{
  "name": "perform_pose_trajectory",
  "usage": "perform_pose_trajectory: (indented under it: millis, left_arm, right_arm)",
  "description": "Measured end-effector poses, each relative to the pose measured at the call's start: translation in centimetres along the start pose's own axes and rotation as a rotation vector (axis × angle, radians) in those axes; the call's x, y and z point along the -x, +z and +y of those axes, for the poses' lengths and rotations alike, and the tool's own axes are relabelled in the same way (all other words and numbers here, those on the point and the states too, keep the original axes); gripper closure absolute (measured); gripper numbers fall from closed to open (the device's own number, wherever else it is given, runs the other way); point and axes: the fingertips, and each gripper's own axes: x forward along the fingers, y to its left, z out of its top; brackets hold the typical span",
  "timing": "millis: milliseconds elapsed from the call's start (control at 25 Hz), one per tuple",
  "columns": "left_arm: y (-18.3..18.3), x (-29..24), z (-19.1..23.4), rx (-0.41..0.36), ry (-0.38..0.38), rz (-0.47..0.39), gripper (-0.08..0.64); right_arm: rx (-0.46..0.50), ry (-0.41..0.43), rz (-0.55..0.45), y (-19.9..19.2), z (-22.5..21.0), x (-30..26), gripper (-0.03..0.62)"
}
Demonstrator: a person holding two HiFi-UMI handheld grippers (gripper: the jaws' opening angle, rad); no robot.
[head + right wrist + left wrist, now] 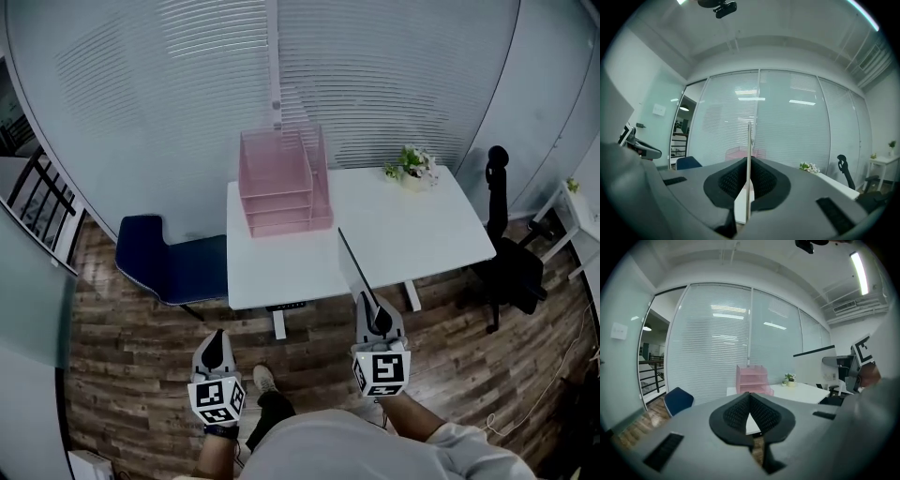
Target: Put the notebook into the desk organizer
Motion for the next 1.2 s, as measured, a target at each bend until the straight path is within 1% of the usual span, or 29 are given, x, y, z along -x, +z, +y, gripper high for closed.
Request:
perform_pose_trajectory:
  millis: [280,480,600,800,1040,1200]
  left_arm:
    - [3.1,-8.8,5.6,-0.023,-0.093,0.012,0.552]
    - [5.5,-13.1,9.8,-0.031,-0.125,0.001,0.552]
    - [6.1,-15.6,11.8,-0.037,-0.132,0.002,0.552]
    - [6.0,-17.9,13.7,-0.024,-0.104,0.011,0.552]
    - [6.3,-19.1,14.3,0.014,-0.023,0.003,0.552]
    - [6.0,-19.4,14.4,0.030,0.014,0.004,0.552]
  right_arm:
    - [0.009,-0.079,0.037,0.7,1.6,-8.8,0.571]
    - [0.024,-0.122,0.044,2.0,2.9,-14.5,0.571]
    - [0.045,-0.129,0.032,2.9,3.4,-18.5,0.571]
    - [0.123,-0.100,0.029,4.2,3.2,-25.1,0.571]
    - [0.203,-0.048,0.028,5.7,1.7,-32.5,0.571]
    - [0.313,-0.014,0.030,6.2,1.5,-36.3,0.571]
